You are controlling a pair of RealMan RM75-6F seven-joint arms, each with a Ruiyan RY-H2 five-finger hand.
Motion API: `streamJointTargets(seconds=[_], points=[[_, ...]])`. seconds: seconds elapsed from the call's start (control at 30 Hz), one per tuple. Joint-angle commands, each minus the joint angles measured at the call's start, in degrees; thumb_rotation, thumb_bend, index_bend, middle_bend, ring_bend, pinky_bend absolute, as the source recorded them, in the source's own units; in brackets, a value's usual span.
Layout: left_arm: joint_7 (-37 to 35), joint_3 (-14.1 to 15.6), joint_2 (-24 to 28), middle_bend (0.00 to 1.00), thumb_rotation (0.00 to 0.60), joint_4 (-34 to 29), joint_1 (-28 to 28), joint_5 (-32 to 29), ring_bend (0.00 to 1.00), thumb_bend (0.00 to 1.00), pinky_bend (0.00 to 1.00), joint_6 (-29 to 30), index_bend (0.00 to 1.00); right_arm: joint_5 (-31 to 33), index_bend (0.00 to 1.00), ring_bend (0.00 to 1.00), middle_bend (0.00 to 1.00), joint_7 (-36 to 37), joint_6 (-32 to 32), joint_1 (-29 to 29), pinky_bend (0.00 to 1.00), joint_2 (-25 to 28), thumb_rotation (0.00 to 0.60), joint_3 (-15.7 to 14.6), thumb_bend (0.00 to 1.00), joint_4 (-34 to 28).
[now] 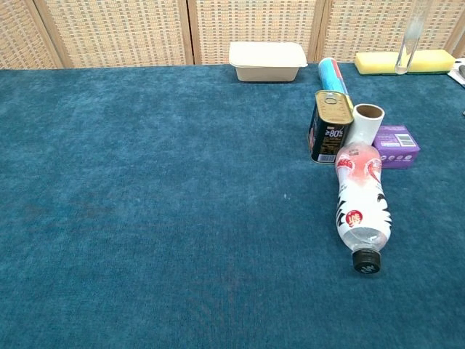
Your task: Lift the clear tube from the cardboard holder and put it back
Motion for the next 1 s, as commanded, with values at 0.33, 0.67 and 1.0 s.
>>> streamJointTargets(seconds=[0.33, 0.67, 1.0], points=[[-0.03, 0.02, 0.02, 0.44, 0.600, 0.00, 0.00, 0.00, 0.25, 0.16, 0.34, -0.05, 0.48, 1.15, 0.79, 1.00, 1.00, 1.16, -1.58, 0.66, 0.90, 1.88, 0.600, 0.29, 0.40, -1.96], [-0.03, 0.03, 0.05, 0.44, 0.600, -0.05, 0.01, 0.00, 0.25, 0.16, 0.34, -0.04, 0.48, 4.20, 0.79, 1.00, 1.00, 1.02, -3.21, 0.80, 0.90, 4.75, 0.600, 0.59, 0.41, -2.37], [-0.02, 0.03, 0.05, 0.45, 0.600, -0.08, 0.03, 0.01, 0.25, 0.16, 0.34, 0.04, 0.48, 1.73, 0.79, 1.00, 1.00, 2.45, -7.92, 0.05, 0.90, 10.70, 0.600, -2.48, 0.41, -9.00]])
